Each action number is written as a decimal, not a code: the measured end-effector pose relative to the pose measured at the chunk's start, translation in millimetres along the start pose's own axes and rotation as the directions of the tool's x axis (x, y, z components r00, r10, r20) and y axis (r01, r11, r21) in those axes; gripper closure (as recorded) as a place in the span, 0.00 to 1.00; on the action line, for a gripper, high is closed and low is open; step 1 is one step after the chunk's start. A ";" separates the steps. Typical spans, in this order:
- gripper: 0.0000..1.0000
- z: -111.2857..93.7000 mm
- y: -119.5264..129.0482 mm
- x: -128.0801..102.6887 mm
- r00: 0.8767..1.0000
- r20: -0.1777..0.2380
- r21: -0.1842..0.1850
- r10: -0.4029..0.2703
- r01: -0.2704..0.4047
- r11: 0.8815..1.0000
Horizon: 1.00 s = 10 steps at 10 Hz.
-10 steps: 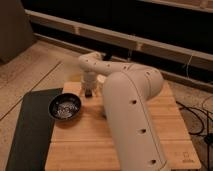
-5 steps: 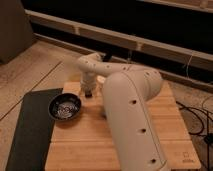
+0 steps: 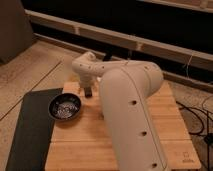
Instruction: Push the ceramic bowl across the table
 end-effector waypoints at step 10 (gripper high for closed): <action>0.35 63.2 38.2 47.2 0.969 -0.249 0.052 0.003 0.010 0.999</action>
